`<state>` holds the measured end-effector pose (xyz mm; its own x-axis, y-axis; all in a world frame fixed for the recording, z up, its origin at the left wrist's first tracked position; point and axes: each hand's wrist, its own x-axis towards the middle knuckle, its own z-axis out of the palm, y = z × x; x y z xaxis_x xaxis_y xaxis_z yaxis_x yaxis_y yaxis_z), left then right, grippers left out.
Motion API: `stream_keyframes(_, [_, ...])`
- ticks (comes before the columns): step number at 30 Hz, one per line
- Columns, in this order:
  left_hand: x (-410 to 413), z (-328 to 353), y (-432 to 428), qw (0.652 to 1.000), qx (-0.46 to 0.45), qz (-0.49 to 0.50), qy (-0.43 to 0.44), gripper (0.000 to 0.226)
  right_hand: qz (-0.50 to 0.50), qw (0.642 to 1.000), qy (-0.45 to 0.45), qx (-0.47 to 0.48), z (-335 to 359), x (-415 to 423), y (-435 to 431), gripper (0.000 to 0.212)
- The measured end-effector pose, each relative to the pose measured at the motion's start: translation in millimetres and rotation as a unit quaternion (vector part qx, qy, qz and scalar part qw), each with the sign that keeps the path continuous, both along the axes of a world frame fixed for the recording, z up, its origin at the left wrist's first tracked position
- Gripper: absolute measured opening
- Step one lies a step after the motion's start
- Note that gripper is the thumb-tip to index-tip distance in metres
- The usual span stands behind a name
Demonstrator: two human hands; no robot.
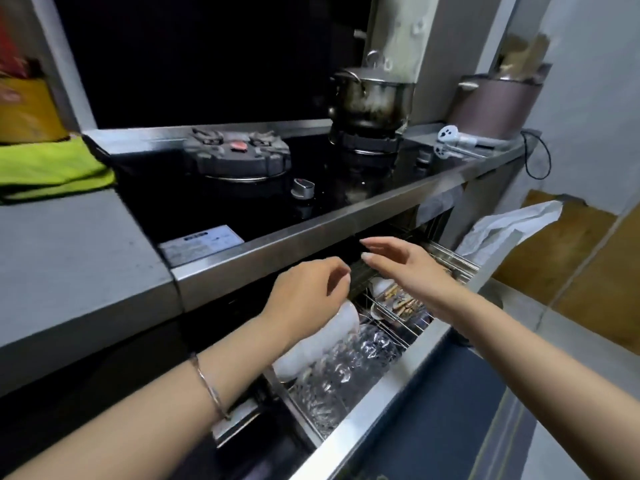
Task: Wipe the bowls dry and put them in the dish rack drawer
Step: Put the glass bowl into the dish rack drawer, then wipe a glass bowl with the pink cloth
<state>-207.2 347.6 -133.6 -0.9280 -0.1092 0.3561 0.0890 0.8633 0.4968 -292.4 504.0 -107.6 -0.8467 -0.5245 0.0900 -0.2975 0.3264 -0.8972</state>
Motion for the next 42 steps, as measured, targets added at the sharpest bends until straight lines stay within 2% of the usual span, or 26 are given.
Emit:
stream_keyframes(4, [60,53,-48,0.994,-0.084,0.042,0.06,0.025,0.05,0.994,0.099,0.016,39,50,-45,0.039])
stream_keyframes(7, [106,76,-89,0.985,-0.129,0.092,0.073,0.028,0.098,0.984,0.144,0.046,54,80,-83,0.051])
stream_keyframes(10, [155,90,-135,0.974,-0.151,0.164,0.046,0.032,0.153,0.974,0.158,0.059,65,111,-126,0.061])
stream_keyframes(17, [262,105,-232,0.943,-0.152,0.295,-0.021,0.036,0.237,0.951,0.188,0.069,79,184,-224,0.062])
stream_keyframes(21, [311,108,-281,0.923,-0.112,0.365,-0.053,0.042,0.271,0.945,0.172,0.07,81,217,-274,0.061])
stream_keyframes(24, [333,105,-305,0.9,-0.099,0.407,-0.12,0.047,0.286,0.943,0.154,0.074,78,235,-306,0.058])
stream_keyframes(27, [342,97,-320,0.892,-0.065,0.405,-0.19,0.049,0.311,0.937,0.13,0.087,76,247,-331,0.053])
stream_keyframes(29, [346,90,-327,0.896,-0.043,0.394,-0.201,0.044,0.33,0.933,0.105,0.098,74,254,-348,0.049])
stream_keyframes(32, [345,85,-330,0.91,-0.009,0.374,-0.179,0.029,0.352,0.924,0.082,0.123,72,262,-368,0.049])
stream_keyframes(35, [344,84,-332,0.93,0.062,0.336,-0.136,0.008,0.382,0.906,0.099,0.155,72,265,-381,0.048])
stream_keyframes(39, [348,87,-338,0.94,0.129,0.303,-0.089,0.021,0.386,0.903,0.1,0.158,75,259,-388,0.019])
stream_keyframes(42, [347,85,-340,0.944,0.138,0.291,-0.077,0.02,0.395,0.906,0.078,0.129,74,256,-389,0.015])
